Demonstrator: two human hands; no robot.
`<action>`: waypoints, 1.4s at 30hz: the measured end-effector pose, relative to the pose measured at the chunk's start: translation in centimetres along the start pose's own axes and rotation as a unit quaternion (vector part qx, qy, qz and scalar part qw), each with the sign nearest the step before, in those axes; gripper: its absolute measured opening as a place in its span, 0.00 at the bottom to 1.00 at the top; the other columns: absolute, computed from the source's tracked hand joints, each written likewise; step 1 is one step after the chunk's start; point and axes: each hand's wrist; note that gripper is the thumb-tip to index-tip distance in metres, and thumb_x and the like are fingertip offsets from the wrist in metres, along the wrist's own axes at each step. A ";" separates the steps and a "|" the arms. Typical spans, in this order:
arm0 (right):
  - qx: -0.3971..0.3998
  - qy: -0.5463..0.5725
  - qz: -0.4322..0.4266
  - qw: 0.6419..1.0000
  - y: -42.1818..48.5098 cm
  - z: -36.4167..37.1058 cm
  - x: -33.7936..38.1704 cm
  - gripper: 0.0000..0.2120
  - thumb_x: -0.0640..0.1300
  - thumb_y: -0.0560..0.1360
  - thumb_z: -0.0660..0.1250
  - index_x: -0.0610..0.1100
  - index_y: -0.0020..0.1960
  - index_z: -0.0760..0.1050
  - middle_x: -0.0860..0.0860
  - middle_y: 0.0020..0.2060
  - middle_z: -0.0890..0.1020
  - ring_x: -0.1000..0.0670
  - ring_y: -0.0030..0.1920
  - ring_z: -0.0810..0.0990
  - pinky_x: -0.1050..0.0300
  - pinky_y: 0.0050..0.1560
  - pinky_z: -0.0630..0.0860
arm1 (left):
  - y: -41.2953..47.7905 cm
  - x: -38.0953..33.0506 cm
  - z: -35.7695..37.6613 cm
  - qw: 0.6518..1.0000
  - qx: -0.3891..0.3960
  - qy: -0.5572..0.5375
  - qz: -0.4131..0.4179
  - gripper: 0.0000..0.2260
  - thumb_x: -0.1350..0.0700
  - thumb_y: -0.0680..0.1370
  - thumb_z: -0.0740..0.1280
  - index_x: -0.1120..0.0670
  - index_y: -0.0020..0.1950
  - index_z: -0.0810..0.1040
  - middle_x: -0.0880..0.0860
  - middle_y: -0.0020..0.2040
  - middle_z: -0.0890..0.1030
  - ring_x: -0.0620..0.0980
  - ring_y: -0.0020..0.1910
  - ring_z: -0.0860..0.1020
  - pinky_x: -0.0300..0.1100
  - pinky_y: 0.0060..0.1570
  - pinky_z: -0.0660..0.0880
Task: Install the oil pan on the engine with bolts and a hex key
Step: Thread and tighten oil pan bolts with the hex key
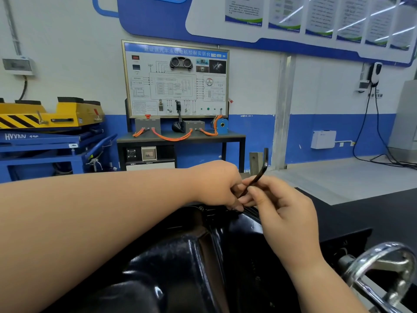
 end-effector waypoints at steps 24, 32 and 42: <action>-0.053 -0.035 -0.013 0.998 -0.5 0.1 -0.2 0.06 0.39 0.72 0.67 0.51 0.43 0.78 0.58 0.34 0.81 0.58 0.37 0.81 0.69 0.39 0.76 | 0.0 0.0 -0.2 0.999 0.016 0.045 0.017 0.07 0.53 0.74 0.70 0.56 0.46 0.81 0.44 0.28 0.69 0.41 0.28 0.67 0.30 0.29 0.60; -0.053 -0.050 -0.032 0.997 -0.7 0.0 -0.2 0.06 0.39 0.71 0.67 0.49 0.43 0.79 0.57 0.34 0.81 0.58 0.37 0.81 0.66 0.38 0.77 | 0.1 -0.1 -0.5 0.996 0.046 0.068 0.022 0.06 0.55 0.75 0.67 0.57 0.47 0.80 0.50 0.37 0.81 0.44 0.34 0.72 0.35 0.34 0.65; -0.046 -0.070 -0.034 0.996 -0.2 0.0 -0.4 0.09 0.38 0.73 0.63 0.53 0.45 0.75 0.60 0.35 0.80 0.60 0.38 0.80 0.75 0.40 0.72 | -0.3 0.1 -0.6 0.998 0.056 0.010 0.020 0.09 0.58 0.76 0.65 0.47 0.38 0.72 0.45 0.37 0.81 0.32 0.31 0.71 0.25 0.32 0.63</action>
Point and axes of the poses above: each hand's wrist, its own y-axis towards the middle knuckle, its own z-axis out of the palm, x = y × z
